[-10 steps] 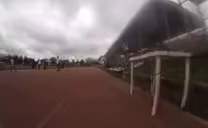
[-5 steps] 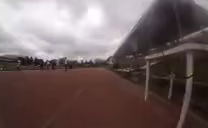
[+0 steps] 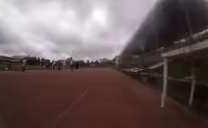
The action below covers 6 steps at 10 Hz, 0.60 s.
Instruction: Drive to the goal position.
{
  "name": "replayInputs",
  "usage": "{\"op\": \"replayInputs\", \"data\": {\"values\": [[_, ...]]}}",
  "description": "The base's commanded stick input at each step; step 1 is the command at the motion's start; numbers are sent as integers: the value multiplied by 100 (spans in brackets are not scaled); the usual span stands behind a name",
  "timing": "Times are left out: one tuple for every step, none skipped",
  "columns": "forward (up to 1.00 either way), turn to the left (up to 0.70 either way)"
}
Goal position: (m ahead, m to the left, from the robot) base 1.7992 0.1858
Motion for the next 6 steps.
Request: {"op": "replayInputs", "data": {"values": [[70, 0], [70, 0], [70, 0], [70, 0], [70, 0], [70, 0]]}}
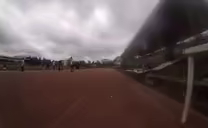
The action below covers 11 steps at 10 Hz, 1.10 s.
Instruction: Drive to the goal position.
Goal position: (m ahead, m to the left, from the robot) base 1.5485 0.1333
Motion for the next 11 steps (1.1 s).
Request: {"op": "replayInputs", "data": {"values": [[70, 0], [70, 0], [70, 0], [70, 0], [70, 35], [70, 35], [70, 21], [70, 1], [70, 0], [70, 0], [70, 0]]}}
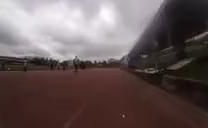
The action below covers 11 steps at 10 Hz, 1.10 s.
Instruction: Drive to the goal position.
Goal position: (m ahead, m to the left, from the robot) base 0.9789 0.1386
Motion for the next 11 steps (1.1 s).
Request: {"op": "replayInputs", "data": {"values": [[70, 0], [70, 0], [70, 0], [70, 0], [70, 0], [70, 0], [70, 0], [70, 0], [70, 0], [70, 0], [70, 0]]}}
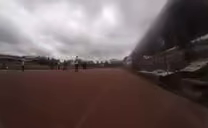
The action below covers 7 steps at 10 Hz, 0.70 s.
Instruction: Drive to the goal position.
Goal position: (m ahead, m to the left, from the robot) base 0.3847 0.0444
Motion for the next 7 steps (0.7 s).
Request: {"op": "replayInputs", "data": {"values": [[70, 0], [70, 0], [70, 0], [70, 0], [70, 0], [70, 0], [70, 0]]}}
